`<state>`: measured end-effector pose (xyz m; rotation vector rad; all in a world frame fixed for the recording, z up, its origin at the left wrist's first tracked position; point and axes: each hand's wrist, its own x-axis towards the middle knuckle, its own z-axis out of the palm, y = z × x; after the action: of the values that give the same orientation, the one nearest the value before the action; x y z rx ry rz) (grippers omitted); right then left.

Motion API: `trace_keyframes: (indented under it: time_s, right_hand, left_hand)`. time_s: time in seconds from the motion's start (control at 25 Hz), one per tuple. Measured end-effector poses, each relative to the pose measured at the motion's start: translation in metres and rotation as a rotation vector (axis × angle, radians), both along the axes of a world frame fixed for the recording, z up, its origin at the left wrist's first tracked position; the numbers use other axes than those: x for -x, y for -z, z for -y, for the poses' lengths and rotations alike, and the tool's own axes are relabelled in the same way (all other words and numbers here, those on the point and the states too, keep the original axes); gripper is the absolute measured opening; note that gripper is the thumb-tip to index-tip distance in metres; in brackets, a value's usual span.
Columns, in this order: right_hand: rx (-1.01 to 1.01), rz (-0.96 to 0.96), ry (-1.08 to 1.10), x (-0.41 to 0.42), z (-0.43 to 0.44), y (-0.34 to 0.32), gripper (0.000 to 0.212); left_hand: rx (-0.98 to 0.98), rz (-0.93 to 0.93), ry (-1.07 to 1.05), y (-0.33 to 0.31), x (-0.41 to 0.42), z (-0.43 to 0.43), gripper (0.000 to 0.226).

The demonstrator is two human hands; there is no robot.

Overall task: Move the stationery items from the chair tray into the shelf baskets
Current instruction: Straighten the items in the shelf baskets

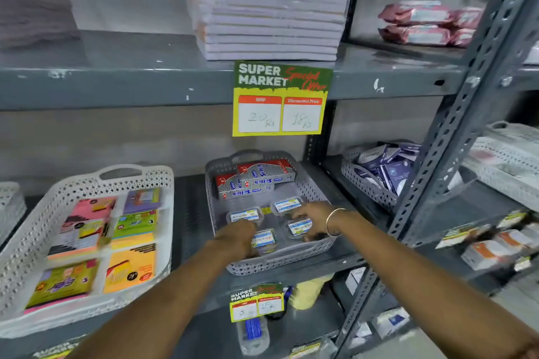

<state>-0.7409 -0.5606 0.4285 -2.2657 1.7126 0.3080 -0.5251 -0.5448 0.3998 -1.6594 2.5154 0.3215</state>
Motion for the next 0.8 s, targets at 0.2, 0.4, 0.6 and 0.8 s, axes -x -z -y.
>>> trace_keyframes:
  time_s: [0.2,0.4,0.6,0.8]
  right_hand:
    - [0.022,-0.023,-0.137,-0.003,0.009,0.006,0.052]
    - [0.03,0.012,-0.149,0.001,0.005,0.005,0.052]
    - [0.119,0.103,-0.13,-0.003,0.011,-0.01,0.068]
    - [0.258,0.359,-0.185,-0.095,0.022,-0.056,0.042]
  left_hand:
    - [0.003,-0.035,-0.067,0.008,0.001,0.002,0.045]
    - [0.001,-0.042,-0.071,0.007,0.001,0.001,0.048]
    - [0.184,-0.243,-0.034,-0.027,-0.002,-0.025,0.059]
    - [0.491,-0.355,-0.144,-0.066,-0.084,-0.048,0.036]
